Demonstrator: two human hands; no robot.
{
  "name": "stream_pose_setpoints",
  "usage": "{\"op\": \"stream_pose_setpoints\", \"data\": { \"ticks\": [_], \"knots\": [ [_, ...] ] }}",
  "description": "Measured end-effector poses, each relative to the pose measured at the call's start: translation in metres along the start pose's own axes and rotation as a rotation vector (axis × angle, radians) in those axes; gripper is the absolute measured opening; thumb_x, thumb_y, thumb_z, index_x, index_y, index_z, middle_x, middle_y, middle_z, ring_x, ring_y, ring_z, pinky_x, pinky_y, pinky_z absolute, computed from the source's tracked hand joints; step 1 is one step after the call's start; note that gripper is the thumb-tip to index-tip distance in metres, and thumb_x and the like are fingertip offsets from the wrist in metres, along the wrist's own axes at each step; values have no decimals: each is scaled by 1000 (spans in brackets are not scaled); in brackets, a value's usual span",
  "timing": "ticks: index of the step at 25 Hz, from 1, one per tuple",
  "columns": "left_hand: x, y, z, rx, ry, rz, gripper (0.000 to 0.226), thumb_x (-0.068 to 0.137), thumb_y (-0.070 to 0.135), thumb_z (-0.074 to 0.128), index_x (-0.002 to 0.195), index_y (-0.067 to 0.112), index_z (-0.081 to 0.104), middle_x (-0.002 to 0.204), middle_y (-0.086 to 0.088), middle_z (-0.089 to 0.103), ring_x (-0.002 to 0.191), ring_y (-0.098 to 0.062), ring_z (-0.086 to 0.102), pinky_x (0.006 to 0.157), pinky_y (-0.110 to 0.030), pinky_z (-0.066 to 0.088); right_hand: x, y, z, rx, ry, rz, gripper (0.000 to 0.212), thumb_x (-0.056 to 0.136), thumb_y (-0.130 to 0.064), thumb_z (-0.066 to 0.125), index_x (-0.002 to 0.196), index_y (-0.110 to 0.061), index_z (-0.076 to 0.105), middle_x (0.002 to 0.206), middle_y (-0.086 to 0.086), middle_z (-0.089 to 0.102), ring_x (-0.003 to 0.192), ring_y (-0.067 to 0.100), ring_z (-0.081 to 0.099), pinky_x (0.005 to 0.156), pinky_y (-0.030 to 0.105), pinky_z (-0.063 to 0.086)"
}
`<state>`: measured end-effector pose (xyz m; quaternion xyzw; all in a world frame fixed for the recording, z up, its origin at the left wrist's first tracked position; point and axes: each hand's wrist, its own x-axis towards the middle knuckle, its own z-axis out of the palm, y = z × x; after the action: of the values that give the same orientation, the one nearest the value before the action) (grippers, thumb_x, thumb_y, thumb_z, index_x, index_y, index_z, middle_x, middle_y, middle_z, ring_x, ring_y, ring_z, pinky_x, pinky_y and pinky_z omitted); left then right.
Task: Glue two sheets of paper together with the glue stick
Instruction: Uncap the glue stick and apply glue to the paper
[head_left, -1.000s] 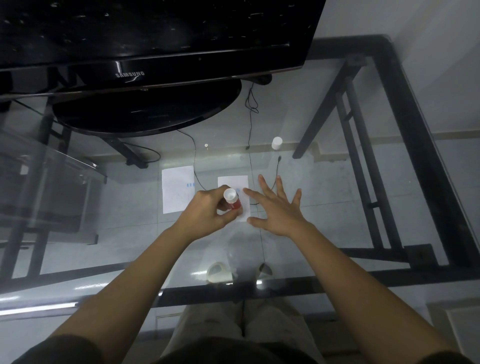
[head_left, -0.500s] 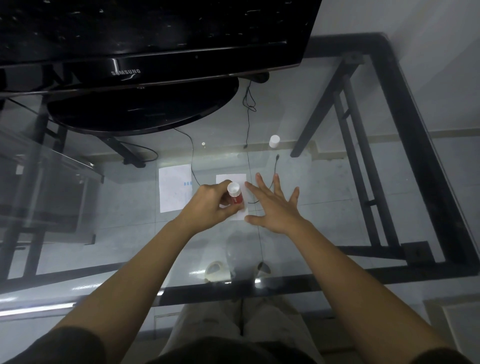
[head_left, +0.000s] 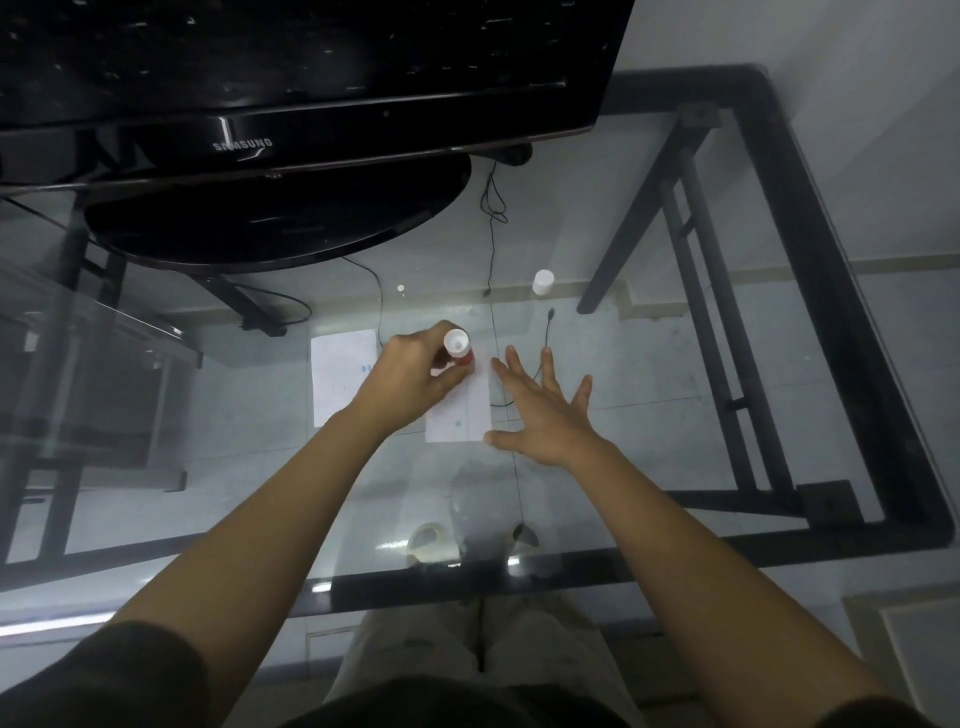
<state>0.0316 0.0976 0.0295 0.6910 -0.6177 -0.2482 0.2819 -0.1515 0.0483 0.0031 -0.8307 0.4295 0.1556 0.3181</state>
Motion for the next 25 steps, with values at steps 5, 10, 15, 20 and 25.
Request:
{"op": "stream_pose_setpoints", "data": {
  "ticks": [5, 10, 15, 20, 25],
  "knots": [
    [-7, 5, 5, -40, -189, 52, 22, 75, 26, 74, 91, 17, 62, 83, -1, 71, 70, -6, 64, 70, -22, 54, -1, 1, 1, 1, -2, 2, 95, 84, -51, 55, 144, -28, -15, 154, -11, -21, 138, 22, -29, 103, 63, -18],
    [20, 0, -2, 13, -118, 39, 25, 78, 27, 73, 94, 12, 61, 87, -5, 71, 77, -18, 66, 73, -29, 54, 0, 1, 0, 13, -11, -2, 95, 84, -49, 56, 144, -27, -14, 154, -12, -20, 137, 21, -30, 102, 63, -19],
    [31, -4, -8, -124, 108, -133, 27, 75, 30, 75, 93, 16, 61, 85, 1, 69, 76, -9, 64, 68, -18, 52, -1, 2, 1, -6, 9, -9, 94, 84, -49, 57, 145, -29, -12, 155, -12, -18, 138, 22, -28, 103, 65, -15],
    [-15, -21, -4, -860, 418, -559, 19, 73, 18, 76, 86, 18, 63, 84, 0, 67, 89, -18, 65, 81, -30, 55, -1, -2, 1, -128, 94, -26, 83, 79, -52, 58, 144, -38, 9, 158, -6, -7, 142, 28, -17, 102, 68, -12],
    [-49, -22, 7, -1089, 444, -706, 18, 78, 6, 69, 88, 17, 60, 87, -6, 64, 88, -23, 63, 73, -26, 54, 5, -9, -4, -198, 137, -86, 85, 71, -49, 65, 142, -33, 21, 157, -1, 5, 143, 21, -11, 104, 65, -14]
  ]
}}
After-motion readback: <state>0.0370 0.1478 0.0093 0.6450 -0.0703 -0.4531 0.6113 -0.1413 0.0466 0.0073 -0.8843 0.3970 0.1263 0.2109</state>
